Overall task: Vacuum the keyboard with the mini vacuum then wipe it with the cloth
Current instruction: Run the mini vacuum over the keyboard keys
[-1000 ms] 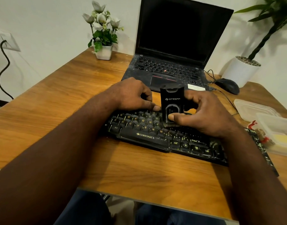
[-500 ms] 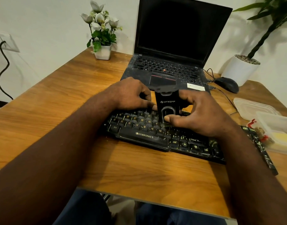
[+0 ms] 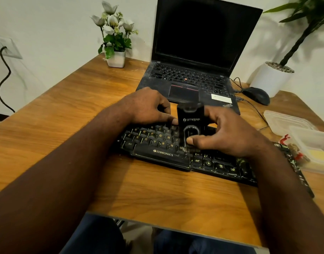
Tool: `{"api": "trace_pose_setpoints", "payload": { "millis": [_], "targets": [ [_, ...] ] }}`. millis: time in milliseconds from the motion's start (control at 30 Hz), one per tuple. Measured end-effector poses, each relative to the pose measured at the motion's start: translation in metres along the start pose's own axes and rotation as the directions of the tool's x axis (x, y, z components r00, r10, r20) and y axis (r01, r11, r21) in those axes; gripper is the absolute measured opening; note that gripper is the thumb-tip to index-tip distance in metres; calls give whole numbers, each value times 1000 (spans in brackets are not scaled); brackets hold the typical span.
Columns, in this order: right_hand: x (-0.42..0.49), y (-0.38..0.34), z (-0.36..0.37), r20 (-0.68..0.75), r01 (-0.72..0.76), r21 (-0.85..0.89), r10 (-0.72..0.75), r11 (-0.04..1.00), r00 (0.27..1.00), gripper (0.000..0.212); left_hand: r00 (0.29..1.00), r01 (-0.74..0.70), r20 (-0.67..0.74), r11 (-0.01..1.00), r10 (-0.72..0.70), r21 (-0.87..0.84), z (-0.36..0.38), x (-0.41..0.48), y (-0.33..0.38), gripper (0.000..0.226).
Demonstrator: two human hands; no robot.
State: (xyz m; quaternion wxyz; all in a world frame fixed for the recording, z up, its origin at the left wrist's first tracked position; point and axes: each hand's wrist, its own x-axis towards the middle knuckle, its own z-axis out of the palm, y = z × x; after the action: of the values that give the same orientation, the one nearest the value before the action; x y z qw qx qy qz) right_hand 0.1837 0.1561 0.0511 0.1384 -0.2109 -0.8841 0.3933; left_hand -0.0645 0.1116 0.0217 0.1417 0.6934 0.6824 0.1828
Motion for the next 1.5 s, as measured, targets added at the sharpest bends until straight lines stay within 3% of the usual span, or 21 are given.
{"api": "trace_pose_setpoints", "payload": {
  "millis": [100, 200, 267, 333, 400, 467, 533, 600, 667, 800, 900, 967, 1067, 1100, 1133, 1233, 1300, 1367, 1400, 1500],
  "targets": [
    [-1, 2, -5, -125, 12, -56, -19, 998, 992, 55, 1000, -5, -2, 1000, 5, 3, 1, 0, -1, 42],
    [-4, -1, -4, 27, -21, 76, 19, 997, 999, 49, 1000, -3, 5, 1000, 3, 2, 1, 1, -2, 39],
    [0, -1, 0, 13, -9, -23, 9, 1000, 1000, 49, 1000, -8, 0, 1000, 8, 1, 1, 1, -1, 41],
    [1, -1, 0, -104, 0, -119, -12, 993, 995, 50, 1000, -15, -6, 1000, 15, 4, 1, 1, -2, 42],
    [-2, -3, -5, -114, 1, -4, -1, 1000, 993, 50, 1000, -19, -2, 1000, 19, 8, 1, 1, -2, 45],
    [-5, -6, -3, 10, -34, 117, 33, 993, 999, 52, 1000, -14, 5, 1000, 14, -3, 1, 0, -2, 51],
    [-3, -8, 1, 60, -34, 23, 33, 999, 998, 52, 1000, -13, 10, 1000, 13, -2, 0, 0, -1, 51],
    [2, -5, 2, -52, -20, -104, 15, 994, 999, 48, 1000, -18, 6, 1000, 18, 6, 1, 1, -2, 50],
    [2, -4, -3, -108, -17, -113, 5, 993, 994, 48, 1000, -18, 7, 1000, 18, 8, 1, 1, -2, 50],
    [-3, -10, 0, 112, -49, 58, 43, 997, 993, 53, 1000, -15, 11, 1000, 15, -6, 0, 0, -1, 53],
    [4, -3, 3, -51, -11, -95, 6, 995, 999, 46, 999, -32, -7, 999, 32, -11, 1, 1, -3, 48],
    [3, -3, -2, -131, -6, -110, -9, 994, 991, 46, 1000, -28, 2, 1000, 28, -9, 2, 0, -3, 53],
    [-4, -11, -1, 67, -42, 100, 35, 994, 997, 52, 1000, -24, 4, 1000, 24, -16, 0, -1, -2, 62],
    [-4, -12, 2, 114, -42, 88, 32, 995, 993, 51, 999, -32, 1, 999, 32, -13, 0, -1, -1, 58],
    [-1, -10, 6, 106, -23, 37, 19, 999, 994, 49, 999, -34, -4, 999, 34, -8, 0, 0, -2, 53],
    [5, -7, 6, -92, 36, -123, -48, 992, 995, 43, 1000, -29, 9, 1000, 29, -6, 1, 0, -2, 57],
    [2, -7, 2, -82, 58, -57, -62, 997, 995, 42, 1000, -23, 9, 1000, 23, -22, 1, -1, -2, 64],
    [-1, -12, 3, 58, 20, 88, -25, 996, 998, 46, 1000, -22, 3, 999, 22, -23, 0, -1, -2, 57],
    [0, -11, 6, 93, 13, 76, -20, 997, 995, 48, 1000, -23, -5, 1000, 23, -17, 1, 0, -3, 50],
    [7, -8, 12, -55, 55, -111, -61, 992, 997, 47, 1000, -26, -11, 1000, 26, 5, 2, 1, -2, 36]
  ]
}}
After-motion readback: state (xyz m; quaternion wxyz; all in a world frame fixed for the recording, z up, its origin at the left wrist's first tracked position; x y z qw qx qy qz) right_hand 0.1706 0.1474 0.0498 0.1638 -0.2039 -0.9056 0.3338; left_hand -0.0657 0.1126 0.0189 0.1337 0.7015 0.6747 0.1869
